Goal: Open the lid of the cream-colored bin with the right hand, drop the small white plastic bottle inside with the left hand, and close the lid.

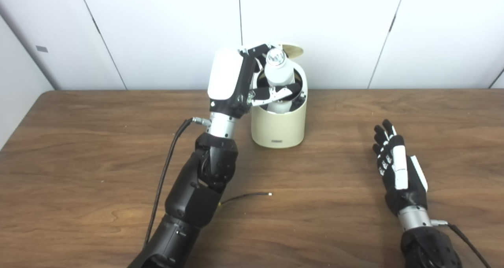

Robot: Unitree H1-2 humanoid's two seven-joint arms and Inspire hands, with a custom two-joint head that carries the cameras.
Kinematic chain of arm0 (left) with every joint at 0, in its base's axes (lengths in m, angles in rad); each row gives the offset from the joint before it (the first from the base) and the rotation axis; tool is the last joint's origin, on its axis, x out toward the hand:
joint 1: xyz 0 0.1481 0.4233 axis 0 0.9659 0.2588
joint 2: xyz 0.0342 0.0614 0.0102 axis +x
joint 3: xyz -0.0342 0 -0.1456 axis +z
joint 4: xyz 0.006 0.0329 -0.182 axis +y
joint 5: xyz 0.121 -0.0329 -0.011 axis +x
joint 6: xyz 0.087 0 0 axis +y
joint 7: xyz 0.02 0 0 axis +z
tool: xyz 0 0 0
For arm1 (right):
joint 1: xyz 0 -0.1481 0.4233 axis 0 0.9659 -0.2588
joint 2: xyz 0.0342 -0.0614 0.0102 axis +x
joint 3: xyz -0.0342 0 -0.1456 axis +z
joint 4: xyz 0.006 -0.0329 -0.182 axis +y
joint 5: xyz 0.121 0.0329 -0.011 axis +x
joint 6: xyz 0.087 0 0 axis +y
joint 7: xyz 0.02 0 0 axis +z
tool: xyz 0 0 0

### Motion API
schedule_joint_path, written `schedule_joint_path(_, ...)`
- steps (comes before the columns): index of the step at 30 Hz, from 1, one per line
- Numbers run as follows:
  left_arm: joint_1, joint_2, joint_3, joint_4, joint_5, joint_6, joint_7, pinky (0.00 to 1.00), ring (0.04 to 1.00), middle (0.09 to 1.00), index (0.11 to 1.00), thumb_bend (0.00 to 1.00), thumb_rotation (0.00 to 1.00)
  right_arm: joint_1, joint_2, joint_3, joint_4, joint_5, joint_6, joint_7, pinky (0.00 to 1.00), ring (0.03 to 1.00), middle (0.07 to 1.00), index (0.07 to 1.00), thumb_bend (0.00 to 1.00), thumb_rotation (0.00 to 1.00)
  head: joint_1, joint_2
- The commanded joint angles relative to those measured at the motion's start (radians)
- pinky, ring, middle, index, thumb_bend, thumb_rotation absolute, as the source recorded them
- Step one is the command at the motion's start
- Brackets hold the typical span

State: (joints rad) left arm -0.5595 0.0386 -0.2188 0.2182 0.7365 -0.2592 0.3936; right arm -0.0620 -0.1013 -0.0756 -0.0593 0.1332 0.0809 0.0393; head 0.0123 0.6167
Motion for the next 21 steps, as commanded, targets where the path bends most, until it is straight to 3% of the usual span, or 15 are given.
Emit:
schedule_joint_path(1, -0.056, 0.006, -0.002, -0.003, 0.011, -0.037, 0.036, 0.32, 0.418, 0.519, 0.504, 0.47, 0.0, -0.003, 0.006, 0.009, -0.01, 0.008, 0.019, 0.013, 1.0, 1.0, 0.969, 1.0, 0.62, 1.0, 0.001, 0.0)
schedule_joint_path(11, -0.068, 0.027, -0.018, 0.074, 0.02, -0.095, 0.073, 0.33, 0.427, 0.519, 0.504, 0.47, 0.0, 0.001, 0.003, 0.007, -0.007, 0.038, 0.012, 0.026, 1.0, 1.0, 0.971, 1.0, 0.63, 1.0, 0.0, 0.001)
schedule_joint_path(21, -0.073, 0.041, -0.03, 0.113, 0.053, -0.093, 0.11, 0.32, 0.425, 0.513, 0.504, 0.47, 0.0, 0.004, 0.001, 0.012, -0.019, 0.042, 0.024, 0.022, 1.0, 1.0, 0.959, 1.0, 0.63, 0.99, 0.0, 0.001)
